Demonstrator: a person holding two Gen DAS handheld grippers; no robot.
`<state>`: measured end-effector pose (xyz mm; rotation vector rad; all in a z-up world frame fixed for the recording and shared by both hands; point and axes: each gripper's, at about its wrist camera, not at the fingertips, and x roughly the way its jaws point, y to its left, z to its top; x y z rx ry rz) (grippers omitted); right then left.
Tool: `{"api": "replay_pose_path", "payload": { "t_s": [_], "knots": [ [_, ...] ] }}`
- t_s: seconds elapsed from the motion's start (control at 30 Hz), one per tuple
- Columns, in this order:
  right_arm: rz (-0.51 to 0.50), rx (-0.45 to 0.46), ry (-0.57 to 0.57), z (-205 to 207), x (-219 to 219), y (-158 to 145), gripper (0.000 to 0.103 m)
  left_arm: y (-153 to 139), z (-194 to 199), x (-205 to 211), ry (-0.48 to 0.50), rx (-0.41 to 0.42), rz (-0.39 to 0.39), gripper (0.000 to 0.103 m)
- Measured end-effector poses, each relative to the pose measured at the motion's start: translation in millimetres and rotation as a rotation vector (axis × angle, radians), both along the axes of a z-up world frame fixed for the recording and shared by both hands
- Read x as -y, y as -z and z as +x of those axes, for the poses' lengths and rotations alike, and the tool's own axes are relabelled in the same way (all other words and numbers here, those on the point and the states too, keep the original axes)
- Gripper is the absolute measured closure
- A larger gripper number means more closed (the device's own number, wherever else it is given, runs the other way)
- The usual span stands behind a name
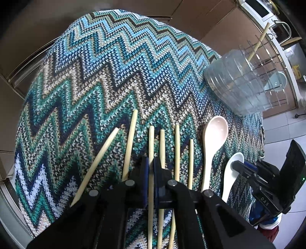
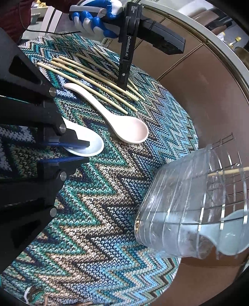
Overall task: Organize utensils
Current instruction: 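Grasp another chopstick with the left tool while the right tool grasps a white spoon, then lift both utensils over the clear holder while both tools open to drop them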
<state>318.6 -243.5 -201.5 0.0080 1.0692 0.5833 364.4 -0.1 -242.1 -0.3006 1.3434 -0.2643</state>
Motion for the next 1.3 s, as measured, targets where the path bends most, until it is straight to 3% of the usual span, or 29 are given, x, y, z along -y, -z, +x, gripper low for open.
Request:
{"api": "replay_pose_path", "payload": {
  "t_s": [0.27,0.77,1.1,1.3],
  "knots": [
    [-0.035,0.12,0.053,-34,3,-44,0.098,-29,-35,-15,-0.013,0.084,-0.041,0.099],
    [-0.092,0.368,0.177,-96,4,-128,0.098,-140,-96,-28,-0.032,0.373,-0.094,0.099],
    [-0.111,0.639,0.333,-71,20,-193,0.098,-238,-62,17,-0.047,0.705,-0.189,0.099],
    [-0.134,0.791,0.402,-31,21,-209,0.098,-265,-16,55,-0.115,0.863,-0.236,0.099]
  ]
}}
